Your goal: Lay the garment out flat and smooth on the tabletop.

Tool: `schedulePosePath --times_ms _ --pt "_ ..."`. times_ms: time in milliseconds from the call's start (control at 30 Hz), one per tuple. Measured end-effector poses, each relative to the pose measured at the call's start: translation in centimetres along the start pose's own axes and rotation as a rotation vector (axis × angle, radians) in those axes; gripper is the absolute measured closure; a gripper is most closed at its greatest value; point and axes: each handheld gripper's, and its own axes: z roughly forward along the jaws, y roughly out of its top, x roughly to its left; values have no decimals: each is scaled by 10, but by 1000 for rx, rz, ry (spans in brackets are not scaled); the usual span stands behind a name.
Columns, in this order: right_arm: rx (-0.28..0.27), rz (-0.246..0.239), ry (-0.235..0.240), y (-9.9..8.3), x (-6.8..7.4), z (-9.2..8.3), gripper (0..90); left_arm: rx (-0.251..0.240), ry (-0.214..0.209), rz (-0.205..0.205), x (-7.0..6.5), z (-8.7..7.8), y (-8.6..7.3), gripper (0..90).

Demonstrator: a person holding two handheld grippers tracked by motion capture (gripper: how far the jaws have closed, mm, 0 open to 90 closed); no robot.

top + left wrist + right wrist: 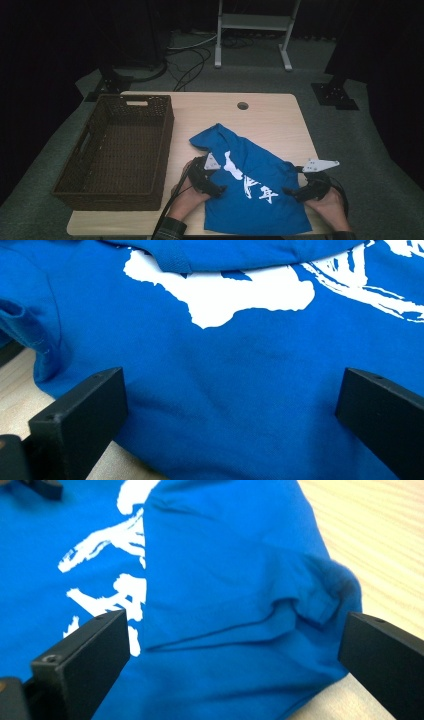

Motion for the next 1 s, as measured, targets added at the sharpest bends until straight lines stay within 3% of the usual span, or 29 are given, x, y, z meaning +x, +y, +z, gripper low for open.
schedulePosePath --times_ms 233,600,733,1000 --pt "-26 9 26 5 1 -1 0 0 0 -1 0 0 0 1" --pt "-41 -1 16 14 4 1 0 -2 -1 -2 0 0 0 2" --pt "-51 16 50 19 5 3 0 -2 0 -2 0 0 0 2" --pt "-40 12 46 27 4 9 0 -2 0 -2 0 0 0 2"
